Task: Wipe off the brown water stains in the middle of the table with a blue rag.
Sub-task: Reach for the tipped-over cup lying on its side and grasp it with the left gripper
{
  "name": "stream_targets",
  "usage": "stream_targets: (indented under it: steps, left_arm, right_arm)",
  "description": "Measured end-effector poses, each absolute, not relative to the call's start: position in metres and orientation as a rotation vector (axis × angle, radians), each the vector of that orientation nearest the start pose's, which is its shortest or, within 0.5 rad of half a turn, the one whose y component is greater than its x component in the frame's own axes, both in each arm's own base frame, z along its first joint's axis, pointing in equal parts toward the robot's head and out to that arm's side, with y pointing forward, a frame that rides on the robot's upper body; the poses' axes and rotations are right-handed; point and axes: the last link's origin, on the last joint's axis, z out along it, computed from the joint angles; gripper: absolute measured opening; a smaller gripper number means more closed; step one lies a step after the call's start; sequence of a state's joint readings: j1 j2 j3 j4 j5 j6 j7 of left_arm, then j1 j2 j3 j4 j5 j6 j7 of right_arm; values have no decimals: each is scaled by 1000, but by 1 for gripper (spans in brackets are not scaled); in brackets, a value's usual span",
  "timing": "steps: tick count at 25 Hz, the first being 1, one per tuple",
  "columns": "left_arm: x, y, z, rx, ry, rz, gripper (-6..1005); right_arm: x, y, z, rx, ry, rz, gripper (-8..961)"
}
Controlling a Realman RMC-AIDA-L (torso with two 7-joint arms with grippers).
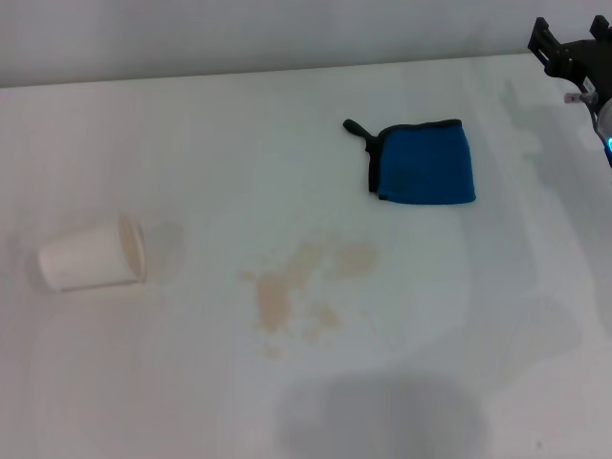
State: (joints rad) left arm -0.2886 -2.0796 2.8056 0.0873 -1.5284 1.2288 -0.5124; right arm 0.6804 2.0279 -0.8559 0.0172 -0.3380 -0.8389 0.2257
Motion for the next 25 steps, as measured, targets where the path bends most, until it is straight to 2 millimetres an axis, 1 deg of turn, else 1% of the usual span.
stream_targets:
  steps: [9, 14, 19, 22, 25]
  left_arm:
    - [-401, 259, 6, -1250, -965, -819, 827]
    - [-401, 260, 7, -1228, -1002, -863, 828]
    - [-399, 273, 17, -1205, -1036, -943, 828]
    - [-400, 288, 27, -1209, -1104, -1004, 827]
    - [-400, 305, 37, -1249, -1182, -1036, 827]
  right_arm:
    - [346, 402, 24, -1464, 764, 518, 828]
    - [347, 402, 25, -1459, 765, 519, 828]
    - [347, 403, 27, -1446, 767, 525, 827]
    - [346, 404, 28, -1443, 767, 529, 827]
    - [345, 405, 28, -1441, 767, 532, 826]
